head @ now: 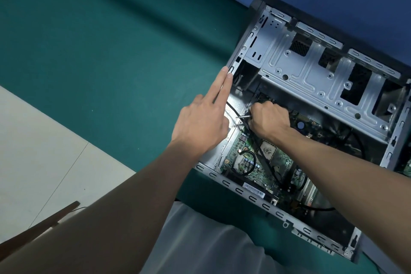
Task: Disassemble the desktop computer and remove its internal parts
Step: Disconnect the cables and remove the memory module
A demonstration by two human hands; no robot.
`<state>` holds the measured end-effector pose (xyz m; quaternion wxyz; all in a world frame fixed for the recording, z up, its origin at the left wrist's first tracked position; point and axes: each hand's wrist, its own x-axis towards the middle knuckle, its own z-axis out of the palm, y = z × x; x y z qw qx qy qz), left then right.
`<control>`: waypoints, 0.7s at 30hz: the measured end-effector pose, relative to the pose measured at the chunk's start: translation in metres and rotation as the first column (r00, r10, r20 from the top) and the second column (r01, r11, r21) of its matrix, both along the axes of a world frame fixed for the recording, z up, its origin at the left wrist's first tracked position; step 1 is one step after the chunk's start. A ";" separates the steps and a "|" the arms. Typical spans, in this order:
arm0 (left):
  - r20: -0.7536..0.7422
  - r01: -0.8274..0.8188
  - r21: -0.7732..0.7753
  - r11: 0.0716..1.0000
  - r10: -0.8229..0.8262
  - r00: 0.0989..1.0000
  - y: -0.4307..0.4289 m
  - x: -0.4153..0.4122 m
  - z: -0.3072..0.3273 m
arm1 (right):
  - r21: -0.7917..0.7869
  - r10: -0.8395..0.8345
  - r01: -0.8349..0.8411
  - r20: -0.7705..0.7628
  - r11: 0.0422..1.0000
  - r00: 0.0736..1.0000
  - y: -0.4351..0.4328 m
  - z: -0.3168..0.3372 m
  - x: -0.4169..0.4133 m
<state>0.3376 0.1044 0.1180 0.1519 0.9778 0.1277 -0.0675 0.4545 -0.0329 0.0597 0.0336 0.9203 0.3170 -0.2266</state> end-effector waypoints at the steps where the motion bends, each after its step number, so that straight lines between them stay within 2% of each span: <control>1: 0.001 0.001 0.004 1.000 -0.001 1.000 0.000 0.000 0.000 | 0.001 0.007 -0.007 0.005 1.000 1.000 -0.001 -0.001 0.000; 5: 0.016 0.009 0.027 1.000 -0.010 1.000 0.000 0.000 -0.002 | 0.031 -0.037 0.037 0.008 0.999 0.999 -0.004 -0.005 0.002; 10: 0.032 0.017 0.036 0.999 -0.018 0.999 0.001 0.000 -0.003 | 0.117 -0.199 0.196 0.016 0.974 0.980 -0.014 0.006 -0.004; 14: 0.032 0.021 0.023 1.000 -0.022 0.999 0.002 0.000 -0.003 | 0.162 -0.317 0.320 -0.044 0.934 0.947 -0.032 0.019 -0.016; 18: 0.029 0.023 0.037 0.999 -0.025 0.999 0.001 0.001 0.000 | 0.269 -0.431 0.448 -0.122 0.853 0.894 -0.055 0.041 -0.026; 21: 0.037 0.045 0.164 0.985 -0.052 0.998 0.000 -0.002 -0.001 | 0.380 -0.507 0.522 -0.149 0.764 0.849 -0.077 0.063 -0.031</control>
